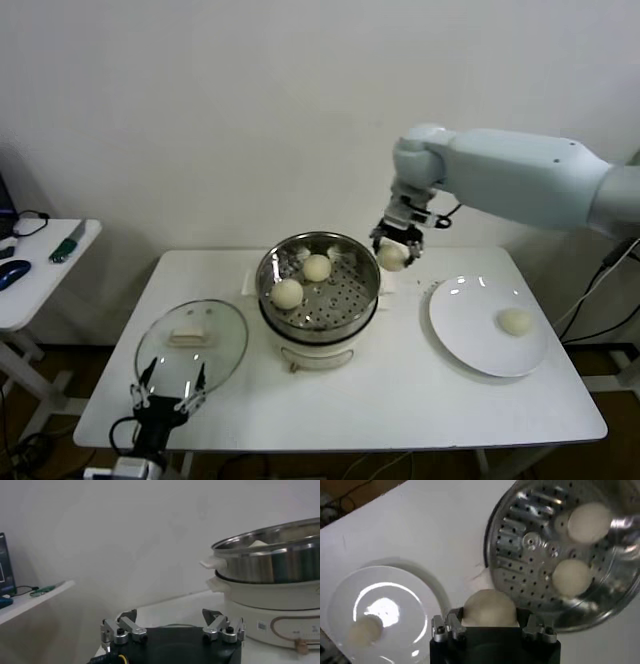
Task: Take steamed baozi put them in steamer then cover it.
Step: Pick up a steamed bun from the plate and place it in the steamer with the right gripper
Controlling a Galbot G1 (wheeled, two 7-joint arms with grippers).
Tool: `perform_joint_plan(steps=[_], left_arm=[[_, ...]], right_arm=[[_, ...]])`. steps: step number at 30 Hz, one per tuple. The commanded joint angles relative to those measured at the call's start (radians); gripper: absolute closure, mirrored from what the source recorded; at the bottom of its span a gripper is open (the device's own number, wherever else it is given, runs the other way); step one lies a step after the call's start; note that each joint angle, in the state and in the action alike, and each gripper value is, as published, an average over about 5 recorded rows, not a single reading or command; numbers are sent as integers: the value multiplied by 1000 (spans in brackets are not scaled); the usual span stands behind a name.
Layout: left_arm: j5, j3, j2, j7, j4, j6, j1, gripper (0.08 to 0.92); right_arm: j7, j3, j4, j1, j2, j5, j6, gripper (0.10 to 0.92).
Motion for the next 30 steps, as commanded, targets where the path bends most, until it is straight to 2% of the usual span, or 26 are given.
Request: perform_joint_plan(steps=[1,5,11,30], left_arm=[[4,3,0,1,1,4,-10,177],[8,4,3,1,-5,6,-14,177],[6,0,9,1,-4,8,-22,177],[6,12,21,2,15,3,-26,177]], right_arm=[[8,54,-41,-47,237,-129,142,327],[17,80,-91,-129,298,-219,177,326],[23,89,-93,-196,333,-276,190,321],[20,59,-2,-219,280,-251,170,319]])
